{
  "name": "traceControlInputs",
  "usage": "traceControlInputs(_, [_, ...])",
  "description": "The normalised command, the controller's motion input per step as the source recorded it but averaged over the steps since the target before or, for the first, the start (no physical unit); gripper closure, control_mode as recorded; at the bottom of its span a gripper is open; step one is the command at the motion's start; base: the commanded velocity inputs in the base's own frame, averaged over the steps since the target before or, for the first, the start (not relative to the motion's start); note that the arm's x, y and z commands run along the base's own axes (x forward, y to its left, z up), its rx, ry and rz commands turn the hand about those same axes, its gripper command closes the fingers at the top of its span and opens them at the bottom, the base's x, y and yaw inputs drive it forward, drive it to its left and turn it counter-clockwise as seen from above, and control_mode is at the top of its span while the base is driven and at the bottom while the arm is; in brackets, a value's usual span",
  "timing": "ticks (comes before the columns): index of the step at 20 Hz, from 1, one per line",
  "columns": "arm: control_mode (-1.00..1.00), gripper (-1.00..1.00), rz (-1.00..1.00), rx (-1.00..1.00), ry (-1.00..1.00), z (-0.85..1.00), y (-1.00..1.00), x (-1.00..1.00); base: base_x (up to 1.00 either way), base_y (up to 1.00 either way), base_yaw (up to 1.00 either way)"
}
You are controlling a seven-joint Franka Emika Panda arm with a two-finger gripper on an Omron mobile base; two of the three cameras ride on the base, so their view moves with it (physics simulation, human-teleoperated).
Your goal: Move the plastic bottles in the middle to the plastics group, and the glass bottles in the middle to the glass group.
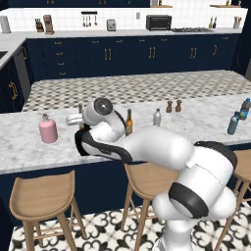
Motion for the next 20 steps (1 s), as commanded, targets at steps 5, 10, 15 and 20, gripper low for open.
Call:
traceControlInputs(5, [-1.00,1.00,0.01,0.00,0.00,0.00,0.50,0.38,0.00,0.00,0.00])
traceControlInputs(10, [-1.00,1.00,0.00,-0.01,0.00,0.00,0.42,0.41,0.00,0.00,0.00])
traceControlInputs(15, [-1.00,1.00,0.00,-0.03,0.00,0.00,0.46,0.20,0.00,0.00,0.00])
traceControlInputs(20, [-1.00,1.00,0.00,-0.02,0.00,-0.07,0.33,0.06,0.00,0.00,0.00])
